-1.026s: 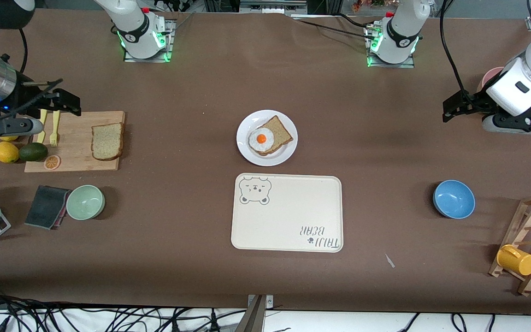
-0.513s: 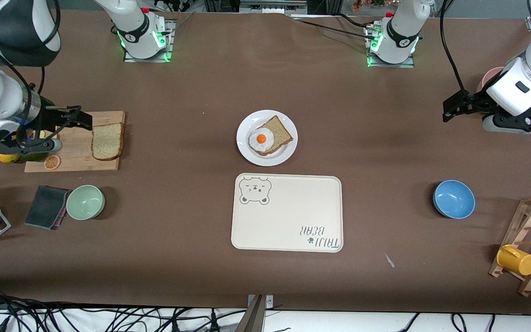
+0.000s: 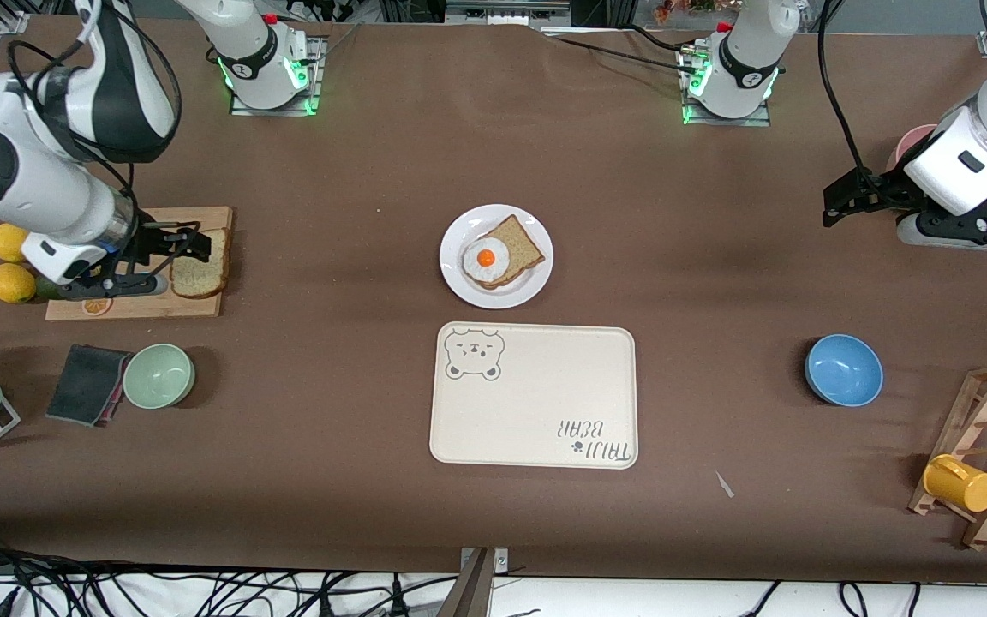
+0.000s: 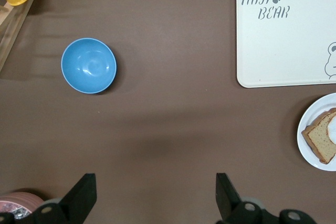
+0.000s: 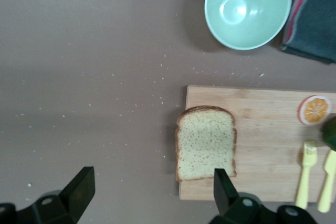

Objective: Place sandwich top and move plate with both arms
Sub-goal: 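Move the right gripper over the bread slice on the cutting board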

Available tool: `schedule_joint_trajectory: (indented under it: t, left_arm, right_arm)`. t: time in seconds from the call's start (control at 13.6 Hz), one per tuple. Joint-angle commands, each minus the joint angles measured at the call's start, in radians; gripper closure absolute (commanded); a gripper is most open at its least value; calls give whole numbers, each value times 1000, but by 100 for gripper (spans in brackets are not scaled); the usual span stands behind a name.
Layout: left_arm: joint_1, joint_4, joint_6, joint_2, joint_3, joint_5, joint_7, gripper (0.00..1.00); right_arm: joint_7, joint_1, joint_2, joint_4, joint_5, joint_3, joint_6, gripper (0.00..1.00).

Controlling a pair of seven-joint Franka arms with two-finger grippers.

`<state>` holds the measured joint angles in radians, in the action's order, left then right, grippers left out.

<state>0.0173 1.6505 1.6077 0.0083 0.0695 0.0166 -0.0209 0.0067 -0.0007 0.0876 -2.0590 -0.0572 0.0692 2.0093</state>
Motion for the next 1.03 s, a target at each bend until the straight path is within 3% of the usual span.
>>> schedule_joint_trajectory:
  t: [0.0, 0.59, 0.95]
  left_arm:
    - [3, -32, -23, 13, 0, 11, -10, 0]
    - [3, -32, -23, 13, 0, 10, -10, 0]
    - [3, -32, -23, 13, 0, 11, -10, 0]
  right_arm:
    - [-4, -1, -33, -96, -13, -6, 71, 0]
    - [-5, -2, 55, -193, -15, -37, 224, 0]
    - [-5, -2, 116, -194, -43, -45, 276, 0]
